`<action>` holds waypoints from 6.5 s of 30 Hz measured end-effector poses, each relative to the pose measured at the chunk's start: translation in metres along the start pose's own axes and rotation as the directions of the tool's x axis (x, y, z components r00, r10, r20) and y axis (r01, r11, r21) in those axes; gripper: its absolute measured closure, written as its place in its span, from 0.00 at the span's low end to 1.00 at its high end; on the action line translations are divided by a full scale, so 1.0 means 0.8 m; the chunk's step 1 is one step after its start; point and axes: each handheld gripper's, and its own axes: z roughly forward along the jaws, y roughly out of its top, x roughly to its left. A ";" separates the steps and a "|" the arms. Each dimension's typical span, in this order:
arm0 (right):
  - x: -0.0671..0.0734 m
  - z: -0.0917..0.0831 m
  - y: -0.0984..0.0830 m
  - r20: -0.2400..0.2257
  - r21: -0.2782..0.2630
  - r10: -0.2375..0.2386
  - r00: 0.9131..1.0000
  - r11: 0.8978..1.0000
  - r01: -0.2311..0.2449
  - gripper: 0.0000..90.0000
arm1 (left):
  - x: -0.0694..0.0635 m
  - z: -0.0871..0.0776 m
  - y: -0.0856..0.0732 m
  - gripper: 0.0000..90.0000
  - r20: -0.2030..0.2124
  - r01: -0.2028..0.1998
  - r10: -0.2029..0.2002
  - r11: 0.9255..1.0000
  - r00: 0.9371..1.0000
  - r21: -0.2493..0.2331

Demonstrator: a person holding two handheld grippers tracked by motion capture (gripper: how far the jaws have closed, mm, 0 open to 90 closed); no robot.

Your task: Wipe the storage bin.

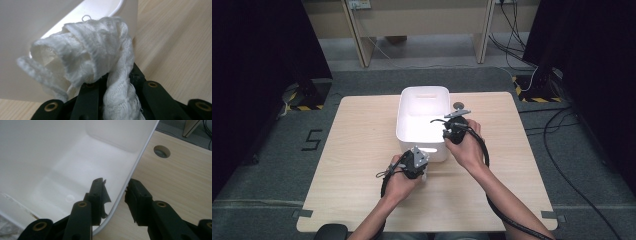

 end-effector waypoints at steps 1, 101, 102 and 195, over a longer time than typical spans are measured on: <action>0.000 0.000 0.000 -0.001 -0.001 0.000 1.000 1.000 0.000 0.74 | 0.000 0.000 0.001 0.83 -0.001 -0.001 0.001 1.000 1.000 -0.004; 0.004 0.001 0.001 0.013 -0.011 0.018 1.000 1.000 -0.018 0.74 | -0.027 -0.008 0.046 0.83 0.000 -0.039 0.039 0.996 0.999 -0.084; 0.004 0.001 0.001 0.012 -0.011 0.019 1.000 1.000 -0.019 0.74 | -0.028 -0.006 0.045 0.83 0.000 -0.039 0.039 0.996 0.999 -0.082; 0.002 0.002 0.000 -0.011 -0.015 0.054 0.998 0.998 -0.055 0.74 | -0.043 0.023 0.060 0.83 0.046 -0.043 0.047 0.995 0.998 -0.093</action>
